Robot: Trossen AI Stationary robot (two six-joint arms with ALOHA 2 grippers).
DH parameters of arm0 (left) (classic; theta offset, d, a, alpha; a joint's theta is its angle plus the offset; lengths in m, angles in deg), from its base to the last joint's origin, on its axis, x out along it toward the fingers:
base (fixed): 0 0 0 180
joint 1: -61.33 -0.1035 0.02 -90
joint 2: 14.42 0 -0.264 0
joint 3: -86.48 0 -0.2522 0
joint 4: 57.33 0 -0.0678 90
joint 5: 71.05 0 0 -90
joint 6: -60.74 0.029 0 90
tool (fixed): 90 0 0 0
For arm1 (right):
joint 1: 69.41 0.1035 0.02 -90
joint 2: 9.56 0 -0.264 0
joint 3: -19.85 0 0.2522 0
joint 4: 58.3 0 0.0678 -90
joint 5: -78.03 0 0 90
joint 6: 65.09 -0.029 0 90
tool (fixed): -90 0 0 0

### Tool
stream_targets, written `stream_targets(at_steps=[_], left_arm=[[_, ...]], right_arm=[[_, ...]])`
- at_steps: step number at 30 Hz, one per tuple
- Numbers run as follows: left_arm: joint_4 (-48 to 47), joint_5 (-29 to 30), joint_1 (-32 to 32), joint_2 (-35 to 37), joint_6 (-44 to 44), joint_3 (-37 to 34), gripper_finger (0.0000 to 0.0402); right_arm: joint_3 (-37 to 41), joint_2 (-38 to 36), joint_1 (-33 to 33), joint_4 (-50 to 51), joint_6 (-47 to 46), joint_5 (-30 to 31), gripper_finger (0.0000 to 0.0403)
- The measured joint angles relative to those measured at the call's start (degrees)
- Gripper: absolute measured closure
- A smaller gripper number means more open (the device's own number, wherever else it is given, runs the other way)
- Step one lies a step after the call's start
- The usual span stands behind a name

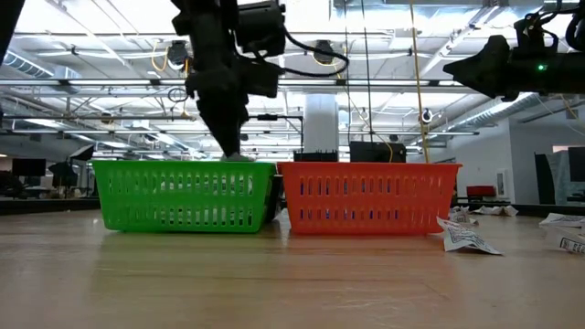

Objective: Pick & Place First Aid Supplies
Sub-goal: Put the towelette pack into the black bin, then put the ointment pack into the orange bin

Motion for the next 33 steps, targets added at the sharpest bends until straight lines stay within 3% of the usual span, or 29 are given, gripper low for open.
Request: stream_targets(at_steps=[8, 12, 26, 33], left_arm=[[2.4, 2.6, 2.6, -4.8, -3.7, 0.0, 0.0397], [2.3, 3.7, 3.0, -4.8, -6.9, 0.0, 0.0367], [3.1, -1.8, -0.7, 3.3, -6.0, -0.6, 0.0136], [18.4, 2.3, -3.8, 16.8, -4.7, -12.2, 0.0064]], right_arm=[[0.0, 0.0, 0.0, 0.0, 0.0, 0.0, 0.0140], [0.0, 0.0, 0.0, 0.0, 0.0, 0.0, 0.0140], [0.0, 0.0, 0.0, 0.0, 0.0, 0.0, 0.0140], [0.0, 0.0, 0.0, 0.0, 0.0, 0.0, 0.0140]])
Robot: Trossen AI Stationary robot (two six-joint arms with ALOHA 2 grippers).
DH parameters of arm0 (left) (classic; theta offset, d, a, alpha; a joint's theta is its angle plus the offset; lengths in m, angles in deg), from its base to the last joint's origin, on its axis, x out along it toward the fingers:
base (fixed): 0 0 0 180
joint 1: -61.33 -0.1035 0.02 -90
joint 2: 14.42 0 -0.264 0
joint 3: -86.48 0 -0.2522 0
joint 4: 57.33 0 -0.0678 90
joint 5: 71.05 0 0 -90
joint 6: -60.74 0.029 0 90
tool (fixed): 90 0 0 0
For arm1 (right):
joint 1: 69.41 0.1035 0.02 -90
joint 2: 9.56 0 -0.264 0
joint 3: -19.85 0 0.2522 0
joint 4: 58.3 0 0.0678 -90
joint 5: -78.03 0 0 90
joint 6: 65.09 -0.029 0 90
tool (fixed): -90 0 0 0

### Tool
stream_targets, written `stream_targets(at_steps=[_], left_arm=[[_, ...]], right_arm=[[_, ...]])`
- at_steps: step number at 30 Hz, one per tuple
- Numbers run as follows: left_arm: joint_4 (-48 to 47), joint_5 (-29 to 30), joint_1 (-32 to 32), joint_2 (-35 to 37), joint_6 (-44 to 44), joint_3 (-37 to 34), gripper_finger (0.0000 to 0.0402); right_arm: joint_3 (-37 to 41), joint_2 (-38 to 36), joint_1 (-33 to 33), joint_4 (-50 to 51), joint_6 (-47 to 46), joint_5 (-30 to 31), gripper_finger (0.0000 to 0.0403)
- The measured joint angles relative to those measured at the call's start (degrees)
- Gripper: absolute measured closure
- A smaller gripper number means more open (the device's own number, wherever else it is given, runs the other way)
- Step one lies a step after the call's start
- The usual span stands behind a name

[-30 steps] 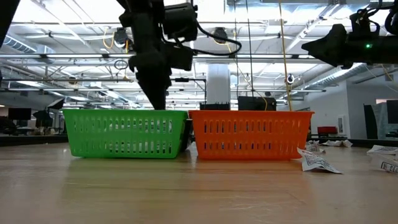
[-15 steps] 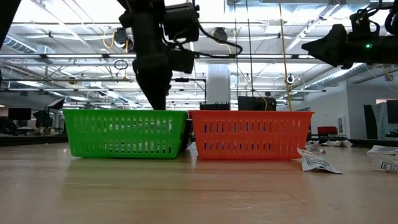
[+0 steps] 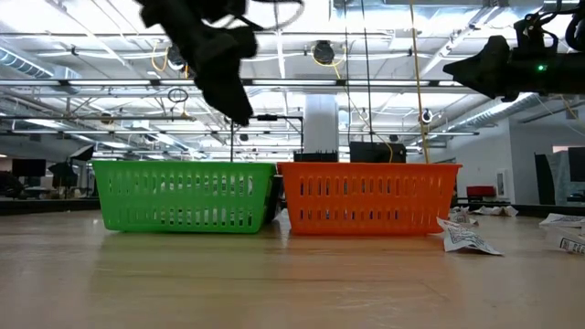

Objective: Pick & Place First Aid Supplies
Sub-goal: Put the ointment pack into the orange bin

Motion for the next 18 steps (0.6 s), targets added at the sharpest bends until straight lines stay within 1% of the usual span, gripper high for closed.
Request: stream_targets(at_steps=[5, 10, 13, 18], left_arm=[[14.0, 0.2, -0.5, 13.4, 3.9, -14.0, 0.0041], [27.0, 1.0, -0.5, 28.8, 8.9, -29.1, 0.0032], [31.9, 1.2, -0.5, 37.5, 11.0, -36.4, 0.0034], [38.1, 2.0, -0.5, 50.2, 11.0, -46.7, 0.0036]], right_arm=[[0.0, 0.0, 0.0, 0.0, 0.0, 0.0, 0.0140], [0.0, 0.0, 0.0, 0.0, 0.0, 0.0, 0.0140], [0.0, 0.0, 0.0, 0.0, 0.0, 0.0, 0.0140], [0.0, 0.0, 0.0, 0.0, 0.0, 0.0, 0.0140]])
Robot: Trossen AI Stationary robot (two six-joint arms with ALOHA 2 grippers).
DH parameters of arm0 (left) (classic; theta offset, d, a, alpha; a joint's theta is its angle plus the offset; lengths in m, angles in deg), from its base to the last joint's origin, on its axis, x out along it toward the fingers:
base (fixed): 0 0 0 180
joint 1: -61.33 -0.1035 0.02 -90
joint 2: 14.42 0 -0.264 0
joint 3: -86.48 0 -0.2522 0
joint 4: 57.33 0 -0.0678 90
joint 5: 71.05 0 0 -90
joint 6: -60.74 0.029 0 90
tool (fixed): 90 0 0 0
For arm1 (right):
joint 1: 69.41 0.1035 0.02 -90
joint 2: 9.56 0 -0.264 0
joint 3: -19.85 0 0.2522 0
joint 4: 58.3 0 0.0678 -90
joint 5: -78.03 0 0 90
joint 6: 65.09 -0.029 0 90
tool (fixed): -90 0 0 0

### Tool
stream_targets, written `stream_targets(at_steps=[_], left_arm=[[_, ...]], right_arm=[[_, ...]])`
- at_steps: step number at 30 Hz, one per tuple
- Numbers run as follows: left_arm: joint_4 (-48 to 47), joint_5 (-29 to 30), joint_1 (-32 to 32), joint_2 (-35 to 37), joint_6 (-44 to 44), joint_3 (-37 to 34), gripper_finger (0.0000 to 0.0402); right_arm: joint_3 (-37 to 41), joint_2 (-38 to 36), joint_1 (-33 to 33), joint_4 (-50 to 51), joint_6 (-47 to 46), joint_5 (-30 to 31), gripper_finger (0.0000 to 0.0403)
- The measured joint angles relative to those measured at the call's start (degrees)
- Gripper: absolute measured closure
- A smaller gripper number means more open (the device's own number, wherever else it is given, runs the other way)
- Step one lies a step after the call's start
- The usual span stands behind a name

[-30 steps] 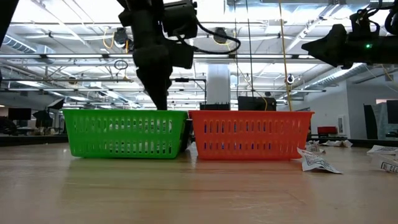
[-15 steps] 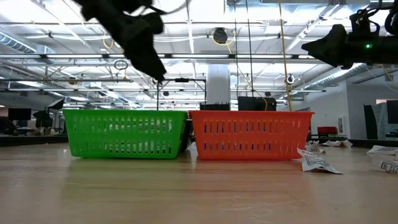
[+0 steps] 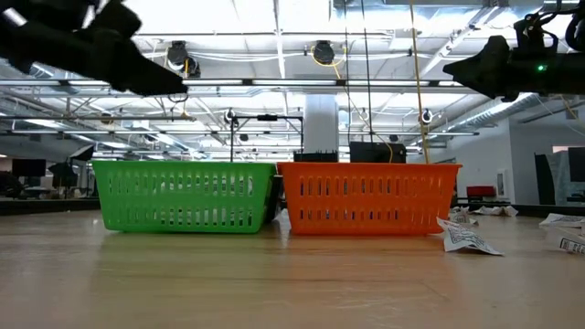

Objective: Pick & Place First Aid Supplies
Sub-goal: Put the ointment pack into the orange bin

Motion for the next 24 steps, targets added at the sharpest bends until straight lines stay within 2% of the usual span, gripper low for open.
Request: stream_targets(at_steps=[5, 10, 24], left_arm=[[5.3, 0.6, 0.0, 9.5, -0.4, -7.5, 0.0036], [6.5, 0.2, 0.0, 15.7, -3.2, -10.8, 0.0036], [5.1, 0.2, 0.0, 28.4, -3.1, -13.3, 0.0036]], right_arm=[[0.0, 0.0, 0.0, 0.0, 0.0, 0.0, 0.0140], [0.0, 0.0, 0.0, 0.0, 0.0, 0.0, 0.0140], [0.0, 0.0, 0.0, 0.0, 0.0, 0.0, 0.0140]])
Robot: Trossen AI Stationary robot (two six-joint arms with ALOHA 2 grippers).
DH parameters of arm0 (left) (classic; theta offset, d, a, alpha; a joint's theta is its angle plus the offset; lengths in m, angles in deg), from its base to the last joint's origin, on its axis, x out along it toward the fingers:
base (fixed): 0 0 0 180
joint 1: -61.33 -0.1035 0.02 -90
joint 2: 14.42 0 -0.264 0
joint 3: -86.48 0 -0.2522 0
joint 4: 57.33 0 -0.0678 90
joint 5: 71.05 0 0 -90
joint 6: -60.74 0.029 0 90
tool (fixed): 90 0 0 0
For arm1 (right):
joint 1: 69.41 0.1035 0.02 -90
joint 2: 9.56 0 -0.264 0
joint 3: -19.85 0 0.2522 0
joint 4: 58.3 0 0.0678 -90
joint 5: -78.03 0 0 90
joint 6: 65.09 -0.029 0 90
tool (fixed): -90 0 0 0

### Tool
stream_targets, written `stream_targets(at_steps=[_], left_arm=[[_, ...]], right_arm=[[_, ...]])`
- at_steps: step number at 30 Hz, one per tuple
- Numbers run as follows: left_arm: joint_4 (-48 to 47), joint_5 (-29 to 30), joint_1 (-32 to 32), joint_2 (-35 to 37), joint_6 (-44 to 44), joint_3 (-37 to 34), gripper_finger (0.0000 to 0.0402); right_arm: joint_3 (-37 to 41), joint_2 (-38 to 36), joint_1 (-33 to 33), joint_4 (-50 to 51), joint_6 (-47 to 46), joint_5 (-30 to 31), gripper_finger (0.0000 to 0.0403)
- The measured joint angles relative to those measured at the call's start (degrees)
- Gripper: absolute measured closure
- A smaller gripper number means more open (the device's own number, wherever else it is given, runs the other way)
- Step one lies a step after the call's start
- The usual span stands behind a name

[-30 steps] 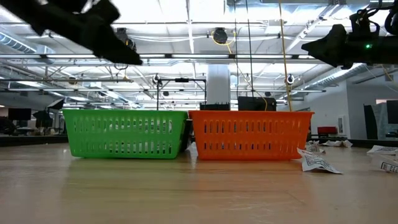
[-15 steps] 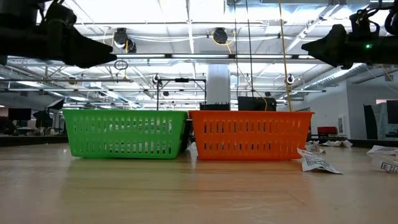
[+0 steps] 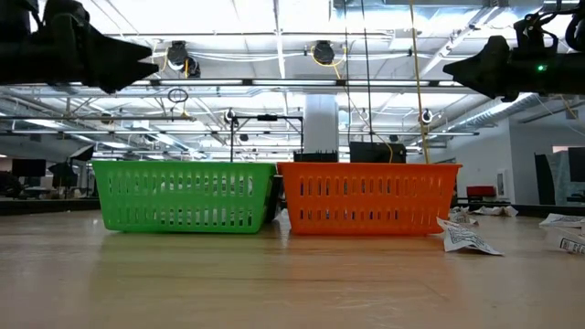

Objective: Pick & Place First Aid Supplies
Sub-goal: Put the ointment pack into the orange bin

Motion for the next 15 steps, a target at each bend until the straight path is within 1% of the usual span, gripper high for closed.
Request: stream_targets(at_steps=[5, 15], left_arm=[[-5.9, 0.0, -1.4, 5.2, 0.0, 0.0, 0.0036], [-12.4, 0.0, -5.9, 5.0, -1.8, 0.0, 0.0037]], right_arm=[[0.0, 0.0, 0.0, 0.0, 0.0, 0.0, 0.0140], [0.0, 0.0, 0.0, 0.0, 0.0, 0.0, 0.0140]])
